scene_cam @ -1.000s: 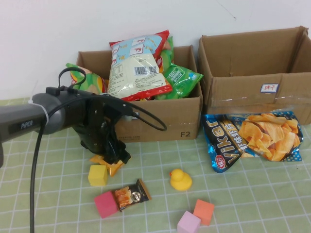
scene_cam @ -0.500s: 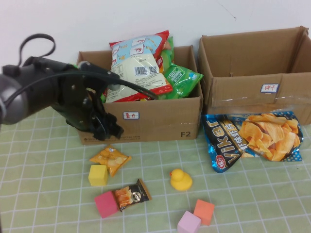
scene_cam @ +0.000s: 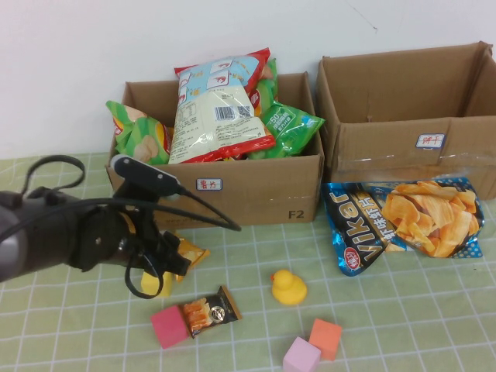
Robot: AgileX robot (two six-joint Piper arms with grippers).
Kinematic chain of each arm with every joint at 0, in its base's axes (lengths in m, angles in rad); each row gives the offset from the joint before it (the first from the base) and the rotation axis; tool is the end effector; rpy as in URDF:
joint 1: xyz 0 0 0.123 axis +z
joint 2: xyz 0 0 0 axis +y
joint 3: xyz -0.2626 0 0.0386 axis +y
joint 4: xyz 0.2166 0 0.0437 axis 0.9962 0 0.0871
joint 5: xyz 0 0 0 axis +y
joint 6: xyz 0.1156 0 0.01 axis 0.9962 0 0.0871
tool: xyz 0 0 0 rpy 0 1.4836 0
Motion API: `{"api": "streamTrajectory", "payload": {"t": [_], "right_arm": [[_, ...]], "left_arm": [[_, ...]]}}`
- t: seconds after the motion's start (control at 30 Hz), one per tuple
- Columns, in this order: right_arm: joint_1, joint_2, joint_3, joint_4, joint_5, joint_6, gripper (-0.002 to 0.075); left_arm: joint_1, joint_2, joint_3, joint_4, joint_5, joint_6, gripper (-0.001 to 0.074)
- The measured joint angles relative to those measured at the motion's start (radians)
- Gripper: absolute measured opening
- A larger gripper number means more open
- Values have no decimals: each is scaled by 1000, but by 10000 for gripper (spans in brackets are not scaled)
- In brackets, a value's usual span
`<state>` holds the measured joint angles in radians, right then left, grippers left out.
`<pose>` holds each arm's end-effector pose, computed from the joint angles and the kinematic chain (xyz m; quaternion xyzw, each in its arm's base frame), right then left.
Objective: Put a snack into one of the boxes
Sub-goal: Pick up the biscuit
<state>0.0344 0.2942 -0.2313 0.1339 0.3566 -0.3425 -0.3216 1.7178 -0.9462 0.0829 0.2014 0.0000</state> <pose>0.0882 0.0085 0.2285 -0.1154 0.8051 -0.0341 0.5808 0.3192 -0.1043 0.1675 0.1857 0.9233 -0.0326 0.3347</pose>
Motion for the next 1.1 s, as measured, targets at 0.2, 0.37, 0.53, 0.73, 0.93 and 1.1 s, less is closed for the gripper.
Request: {"api": "streamTrajectory", "payload": {"t": [0.2,0.37,0.53,0.73,0.93,1.1], "right_arm": [[0,0,0,-2,0,0,-2],[0,0,0,-2,0,0,-2],[0,0,0,-2,0,0,-2],[0,0,0,-2,0,0,-2],[0,0,0,-2,0,0,-2],[3,0,0,-2,0,0,-2]], "left_arm": [[0,99,-36,36,-57,0,531],[0,183,-63,37,-69,0,621],[0,212,-65,37,-105,0,631],[0,246,-70,39,-152,5,631],[0,270,-70,39,-175,5,573],[0,271,-70,39,-181,5,360]]}}
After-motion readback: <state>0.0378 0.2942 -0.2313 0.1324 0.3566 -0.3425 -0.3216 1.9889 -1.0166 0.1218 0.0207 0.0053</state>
